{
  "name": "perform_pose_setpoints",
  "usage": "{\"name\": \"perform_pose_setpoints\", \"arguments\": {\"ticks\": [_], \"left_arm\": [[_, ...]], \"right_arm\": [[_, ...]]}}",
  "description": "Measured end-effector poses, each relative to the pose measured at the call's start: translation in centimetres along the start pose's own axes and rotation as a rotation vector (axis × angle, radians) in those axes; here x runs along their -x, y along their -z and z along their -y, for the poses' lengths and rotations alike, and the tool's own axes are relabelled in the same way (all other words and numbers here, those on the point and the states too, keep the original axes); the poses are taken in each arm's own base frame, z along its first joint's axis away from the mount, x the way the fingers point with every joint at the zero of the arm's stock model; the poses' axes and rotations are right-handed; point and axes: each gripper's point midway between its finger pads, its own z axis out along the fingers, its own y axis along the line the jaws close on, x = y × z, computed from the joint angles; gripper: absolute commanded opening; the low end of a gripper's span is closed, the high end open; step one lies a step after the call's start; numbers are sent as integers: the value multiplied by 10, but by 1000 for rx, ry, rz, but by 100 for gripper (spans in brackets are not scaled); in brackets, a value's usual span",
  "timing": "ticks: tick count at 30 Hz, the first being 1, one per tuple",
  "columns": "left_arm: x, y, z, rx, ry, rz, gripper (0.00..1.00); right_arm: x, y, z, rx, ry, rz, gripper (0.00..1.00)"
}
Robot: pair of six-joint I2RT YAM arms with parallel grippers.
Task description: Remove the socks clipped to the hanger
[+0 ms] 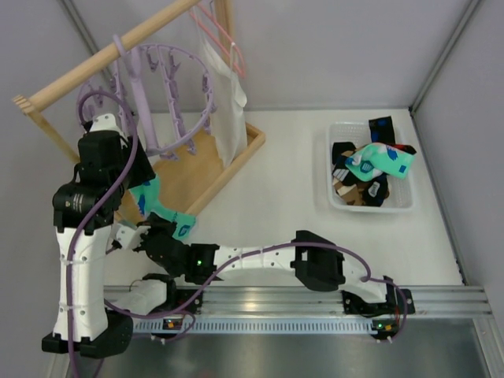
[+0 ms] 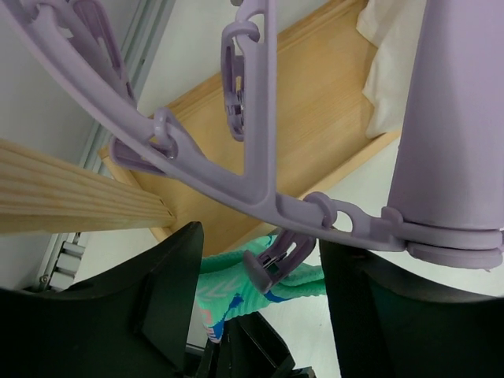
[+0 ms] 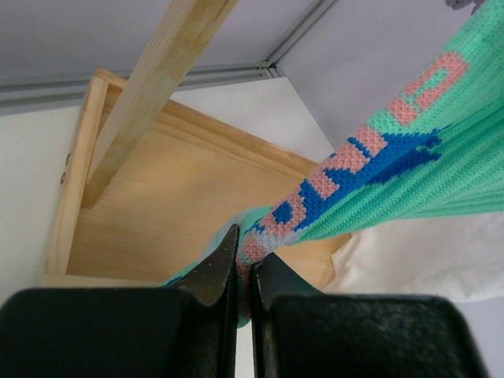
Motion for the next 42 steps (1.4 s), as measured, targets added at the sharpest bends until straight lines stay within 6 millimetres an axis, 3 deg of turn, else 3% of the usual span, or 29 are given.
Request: {"name": "perform_pose_setpoints", "arguments": {"ticks": [9,13,17,19,23,25,27,30,31,33,34,35,37,39,42], "left_arm": [[6,-2,-5,48,-9,16,52],[8,-2,-5,51,-10,16,41],[8,-4,-4,50,-11,12,19],[8,-5,-3,48,-13,12,15],[8,-6,-2,48,-17,10,0],[8,-6,-2,47,-18,8,2],[8,-8,0,43,-19,2,10],[6,-7,4,16,-15,-5,35],[6,-7,6,4,-12,-6,48],[5,-3,10,-25,-3,-4,62],[3,0,11,-40,2,-2,89],[2,3,12,-55,7,6,98],[-4,10,14,-88,24,18,98],[-12,19,12,-120,35,38,98],[-22,36,10,-171,52,88,98]], "right_arm": [[-1,0,0,-1,15,0,0],[-3,0,-1,-3,16,-2,0],[-5,0,-2,-6,16,-4,0],[-8,0,-3,-3,20,-7,0],[-31,4,-16,17,41,-33,0],[-57,14,-28,42,64,-63,0],[-87,33,-36,71,74,-97,0],[-125,70,-34,92,71,-147,0],[-133,84,-28,93,66,-162,0],[-139,110,-6,84,23,-178,0],[-137,121,9,75,-14,-180,0],[-131,131,29,61,-62,-180,0],[-116,147,77,8,-186,-171,0],[-104,158,138,-80,-329,-150,0],[-112,178,225,-234,-480,-148,0]]}}
